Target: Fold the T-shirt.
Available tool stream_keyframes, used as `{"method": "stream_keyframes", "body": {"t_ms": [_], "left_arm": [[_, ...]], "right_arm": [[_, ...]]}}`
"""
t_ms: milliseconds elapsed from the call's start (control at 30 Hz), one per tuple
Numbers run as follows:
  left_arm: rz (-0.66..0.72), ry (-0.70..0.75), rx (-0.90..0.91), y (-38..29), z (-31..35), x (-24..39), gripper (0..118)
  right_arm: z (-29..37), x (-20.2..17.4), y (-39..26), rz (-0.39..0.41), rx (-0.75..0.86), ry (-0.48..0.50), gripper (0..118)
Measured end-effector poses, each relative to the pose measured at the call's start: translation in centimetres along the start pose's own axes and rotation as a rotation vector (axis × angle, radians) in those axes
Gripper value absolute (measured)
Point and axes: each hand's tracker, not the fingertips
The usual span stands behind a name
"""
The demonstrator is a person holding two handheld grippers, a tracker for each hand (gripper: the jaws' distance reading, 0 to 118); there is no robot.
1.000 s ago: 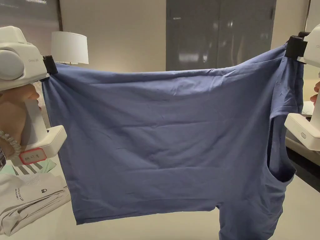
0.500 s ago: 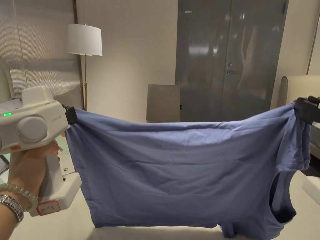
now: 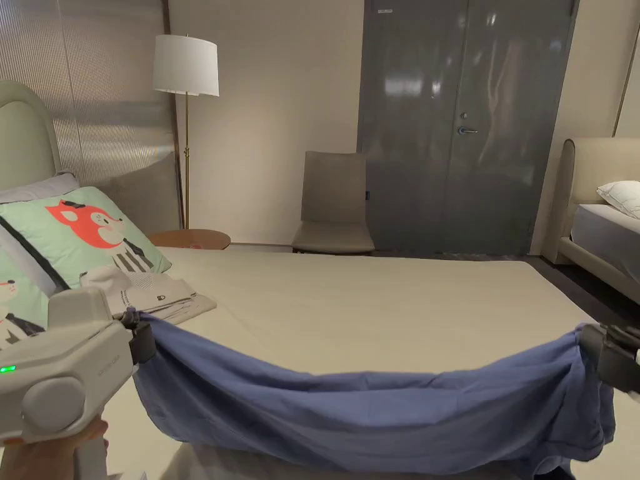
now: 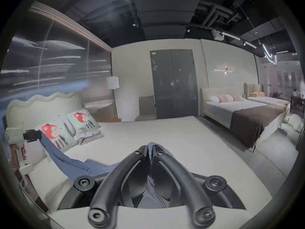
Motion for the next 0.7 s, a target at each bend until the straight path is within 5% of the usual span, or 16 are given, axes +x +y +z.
{"method": "stream_keyframes", "body": {"t_ms": [333,700], "left_arm": [[-0.046,0.046,-0.246,-12.1,7.9,-5.2,4],[-0.117,0.066,-0.581,-20.0,7.7,-7.9,4]], "right_arm": [[8.7,-0.3,-11.5,0.035,-0.226,-0.008,6],[9.6,1.3,-20.4,-0.023,-0.520,-0.085,6]]}}
